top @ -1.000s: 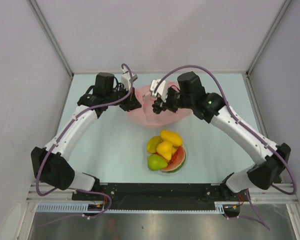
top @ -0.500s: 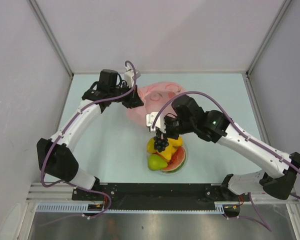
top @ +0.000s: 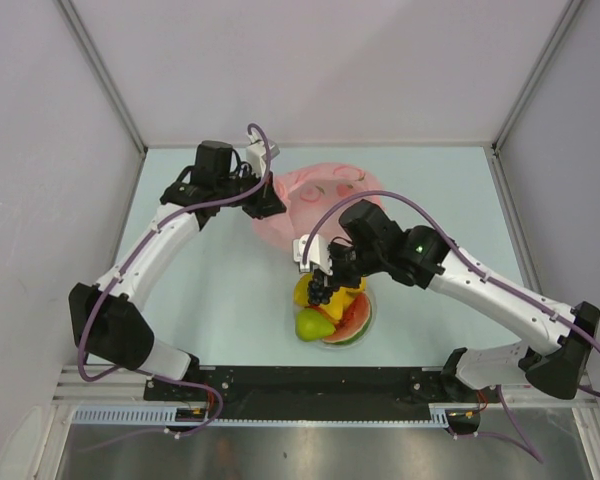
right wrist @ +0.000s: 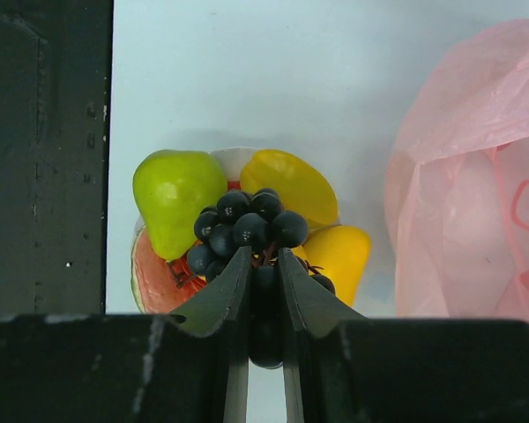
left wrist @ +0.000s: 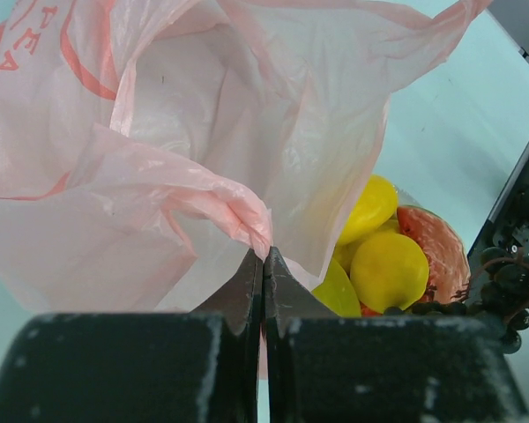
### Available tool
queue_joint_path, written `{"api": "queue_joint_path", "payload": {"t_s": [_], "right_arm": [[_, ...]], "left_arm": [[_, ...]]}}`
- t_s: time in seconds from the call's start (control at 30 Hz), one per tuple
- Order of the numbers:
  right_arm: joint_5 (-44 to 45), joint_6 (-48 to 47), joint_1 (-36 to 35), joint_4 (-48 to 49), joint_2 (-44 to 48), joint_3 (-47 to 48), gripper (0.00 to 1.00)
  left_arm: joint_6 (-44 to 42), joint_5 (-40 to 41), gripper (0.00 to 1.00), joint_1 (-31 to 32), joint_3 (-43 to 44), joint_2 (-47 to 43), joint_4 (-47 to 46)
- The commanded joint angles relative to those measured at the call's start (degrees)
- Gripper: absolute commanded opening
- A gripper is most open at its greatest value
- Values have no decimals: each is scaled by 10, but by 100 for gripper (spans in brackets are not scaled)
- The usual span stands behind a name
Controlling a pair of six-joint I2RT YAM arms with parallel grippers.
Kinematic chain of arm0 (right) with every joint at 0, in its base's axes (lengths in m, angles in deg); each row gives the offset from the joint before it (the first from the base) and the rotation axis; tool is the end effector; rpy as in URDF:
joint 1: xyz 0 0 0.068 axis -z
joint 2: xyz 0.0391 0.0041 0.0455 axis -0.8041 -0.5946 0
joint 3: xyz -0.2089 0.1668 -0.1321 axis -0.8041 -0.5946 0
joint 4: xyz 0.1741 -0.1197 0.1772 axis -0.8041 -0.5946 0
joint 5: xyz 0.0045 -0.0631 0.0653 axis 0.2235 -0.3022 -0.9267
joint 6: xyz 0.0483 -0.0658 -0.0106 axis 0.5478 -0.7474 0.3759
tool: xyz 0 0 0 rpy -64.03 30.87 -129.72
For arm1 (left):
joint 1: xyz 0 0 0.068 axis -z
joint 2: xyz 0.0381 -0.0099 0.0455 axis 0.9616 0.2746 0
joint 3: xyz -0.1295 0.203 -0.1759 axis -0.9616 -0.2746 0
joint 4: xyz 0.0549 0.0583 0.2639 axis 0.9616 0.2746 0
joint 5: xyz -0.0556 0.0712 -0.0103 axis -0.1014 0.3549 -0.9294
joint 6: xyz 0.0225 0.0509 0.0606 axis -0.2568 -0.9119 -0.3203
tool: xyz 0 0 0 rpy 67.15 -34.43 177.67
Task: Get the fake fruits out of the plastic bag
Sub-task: Place the fake fruit on the plate.
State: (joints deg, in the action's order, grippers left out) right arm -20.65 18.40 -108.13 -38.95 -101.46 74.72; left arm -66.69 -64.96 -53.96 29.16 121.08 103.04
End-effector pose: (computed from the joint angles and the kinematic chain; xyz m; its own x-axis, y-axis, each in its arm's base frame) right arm 0.1546 0.2608 0.3638 0.2468 -0.6502 -0.7185 -0.9630 -0.0817 -0.2569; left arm 0.3239 -0.1624 0.3549 -0.5329 0.2279 -0.8149 0.7355 0.6010 -0.3128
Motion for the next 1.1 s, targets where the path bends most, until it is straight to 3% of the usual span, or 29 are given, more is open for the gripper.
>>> {"api": "queue_joint_path", "payload": {"t_s": [0.0,0.33,1.07], "right_arm": [[-1,-1,-3,-22,35,4,11],[-15,-41,10,-74,40,-7,11],[-45,-112,77,-87,21,-87,16]], "left_arm": [[-6,-13,0,-2,2,-14,-17],[2,-16,0,-1,17,3,-22],[16,-37,0,-1,36,28,-27]]}}
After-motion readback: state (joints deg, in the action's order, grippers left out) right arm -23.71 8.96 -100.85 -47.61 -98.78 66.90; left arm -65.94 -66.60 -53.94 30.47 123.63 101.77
